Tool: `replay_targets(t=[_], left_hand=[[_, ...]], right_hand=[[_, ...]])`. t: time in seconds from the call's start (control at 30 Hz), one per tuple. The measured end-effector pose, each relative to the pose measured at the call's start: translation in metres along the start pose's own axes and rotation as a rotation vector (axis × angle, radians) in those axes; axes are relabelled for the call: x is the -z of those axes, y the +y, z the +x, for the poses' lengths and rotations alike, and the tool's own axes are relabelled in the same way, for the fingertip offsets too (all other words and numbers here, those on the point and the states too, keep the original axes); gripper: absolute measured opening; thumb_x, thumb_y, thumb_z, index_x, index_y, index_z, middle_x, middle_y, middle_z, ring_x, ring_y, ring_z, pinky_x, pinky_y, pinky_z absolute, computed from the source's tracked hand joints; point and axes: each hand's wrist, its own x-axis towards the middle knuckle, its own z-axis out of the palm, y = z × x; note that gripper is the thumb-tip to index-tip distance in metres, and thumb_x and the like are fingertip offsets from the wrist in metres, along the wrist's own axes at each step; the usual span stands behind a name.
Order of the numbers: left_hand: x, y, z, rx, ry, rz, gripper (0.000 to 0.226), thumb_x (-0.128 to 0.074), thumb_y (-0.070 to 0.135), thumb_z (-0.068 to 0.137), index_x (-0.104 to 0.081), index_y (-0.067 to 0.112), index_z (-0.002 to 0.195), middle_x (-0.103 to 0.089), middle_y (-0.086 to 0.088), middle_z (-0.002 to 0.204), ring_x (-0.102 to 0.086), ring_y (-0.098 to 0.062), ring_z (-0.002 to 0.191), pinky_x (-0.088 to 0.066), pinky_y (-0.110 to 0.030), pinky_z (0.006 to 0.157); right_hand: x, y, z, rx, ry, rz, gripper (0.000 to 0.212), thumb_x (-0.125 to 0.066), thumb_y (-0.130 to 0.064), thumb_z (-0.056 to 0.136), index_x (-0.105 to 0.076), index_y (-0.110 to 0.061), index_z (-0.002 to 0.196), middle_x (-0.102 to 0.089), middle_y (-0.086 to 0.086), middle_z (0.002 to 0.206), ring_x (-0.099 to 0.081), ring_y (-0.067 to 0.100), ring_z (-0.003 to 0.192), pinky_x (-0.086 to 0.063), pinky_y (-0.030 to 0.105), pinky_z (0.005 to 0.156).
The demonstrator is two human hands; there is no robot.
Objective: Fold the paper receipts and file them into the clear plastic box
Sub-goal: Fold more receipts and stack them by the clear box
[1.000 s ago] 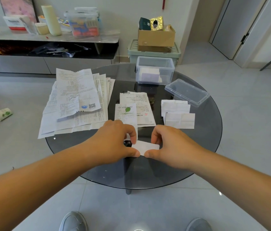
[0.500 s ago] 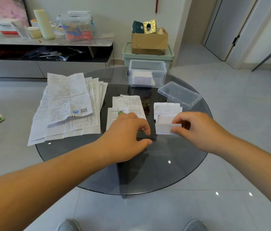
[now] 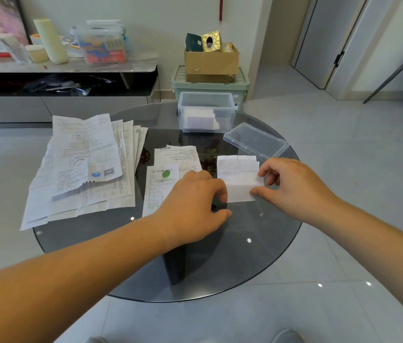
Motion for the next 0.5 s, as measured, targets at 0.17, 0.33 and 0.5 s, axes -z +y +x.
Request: replay_targets(t=[0.17,0.33,0.5], left_hand=[[0.006,-0.005,-0.002,0.040,0.043,-0.055,0.032,-0.074,0.051,0.080,-0.054,0.027,0.085,-0.055,0.011,0.096,-0.047,-0.011,0.095,-0.045,-0.028,0.086],[0.008,-0.008,-0.005,0.066,0.023,-0.055,0.034,-0.074,0.054,0.080,-0.053,0.029,0.088,-0.056,0.011,0.098,-0.047,-0.011,0.096,-0.047,-0.028,0.086],[0.009,-0.010,-0.006,0.064,-0.006,-0.043,0.029,-0.070,0.054,0.084,-0.058,0.030,0.096,-0.058,0.008,0.103,-0.049,-0.012,0.100,-0.048,-0.031,0.090]], right_hand=[[0.004,-0.007,-0.003,0.015,0.001,0.022,0.036,-0.084,-0.043,0.074,-0.056,-0.031,0.094,-0.057,-0.012,0.084,-0.054,0.009,0.082,-0.040,0.022,0.065],[0.003,-0.012,-0.007,0.080,-0.026,-0.026,0.031,-0.082,-0.044,0.077,-0.060,-0.033,0.097,-0.051,-0.017,0.088,-0.049,0.012,0.093,-0.044,0.027,0.078],[-0.002,-0.013,-0.003,0.118,-0.081,-0.097,0.009,-0.067,-0.035,0.093,-0.072,-0.029,0.096,-0.049,-0.009,0.094,-0.046,0.015,0.101,-0.039,0.028,0.084]])
